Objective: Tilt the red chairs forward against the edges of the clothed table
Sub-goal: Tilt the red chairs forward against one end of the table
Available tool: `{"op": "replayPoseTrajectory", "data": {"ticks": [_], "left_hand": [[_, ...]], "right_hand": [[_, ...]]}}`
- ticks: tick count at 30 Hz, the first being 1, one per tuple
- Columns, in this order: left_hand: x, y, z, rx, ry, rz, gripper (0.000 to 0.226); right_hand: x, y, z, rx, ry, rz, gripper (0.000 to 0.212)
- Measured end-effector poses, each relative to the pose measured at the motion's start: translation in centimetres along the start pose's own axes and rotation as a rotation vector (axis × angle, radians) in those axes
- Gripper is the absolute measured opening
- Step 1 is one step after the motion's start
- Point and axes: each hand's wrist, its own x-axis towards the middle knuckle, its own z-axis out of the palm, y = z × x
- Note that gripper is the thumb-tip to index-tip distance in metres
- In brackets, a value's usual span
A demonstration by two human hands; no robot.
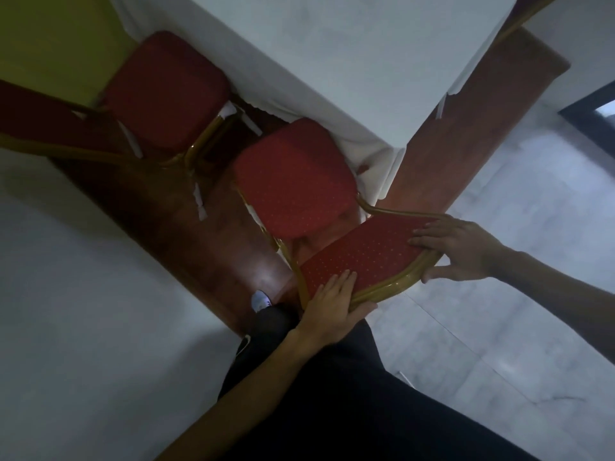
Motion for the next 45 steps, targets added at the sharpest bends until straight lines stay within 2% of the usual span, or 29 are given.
{"op": "replayPoseTrajectory", "data": {"ticks": [4, 8, 12, 17, 23, 26, 29, 33, 37, 41, 45], "left_hand": [[-3.2, -4.8, -2.0, 0.007, 0.103, 0.007, 0.078], [-6.8, -10.0, -5.1, 0.136, 0.149, -0.025, 0.080], [-9.7, -15.2, -9.2, 0.312, 0.051, 0.000, 0.094], [-12.2, -22.2, -14.7, 0.519, -0.075, 0.178, 0.100], [-15.1, -28.5, -23.1, 0.690, -0.239, 0.094, 0.101], [-16.4, -30.9, -26.4, 0.745, -0.276, 0.044, 0.115], [-17.3, -32.8, -28.8, 0.787, -0.285, 0.022, 0.121], [-17.9, -34.8, -31.5, 0.808, -0.274, -0.024, 0.123], [-18.7, -36.5, -34.2, 0.833, -0.201, -0.035, 0.117], [-19.5, -36.9, -34.5, 0.837, -0.159, -0.006, 0.104], [-19.2, -36.6, -33.7, 0.822, -0.149, -0.007, 0.101]], "right_hand": [[1.2, -5.9, 1.2, 0.052, 0.077, 0.055, 0.087], [2.9, -12.9, 2.8, 0.068, 0.156, 0.116, 0.084], [4.7, -20.6, 4.3, 0.139, 0.292, 0.200, 0.089], [7.5, -30.1, 5.9, 0.246, 0.355, 0.342, 0.086], [13.1, -40.4, 4.1, 0.314, 0.173, 0.440, 0.095], [15.9, -44.1, 2.9, 0.320, 0.116, 0.404, 0.107], [18.5, -46.8, 2.7, 0.336, 0.101, 0.377, 0.118], [21.5, -49.7, 2.8, 0.424, 0.073, 0.404, 0.113], [23.9, -52.3, 1.5, 0.466, 0.050, 0.445, 0.119], [23.5, -50.8, 2.1, 0.607, 0.034, 0.307, 0.120], [21.9, -48.2, 3.0, 0.741, -0.043, 0.200, 0.093]]}}
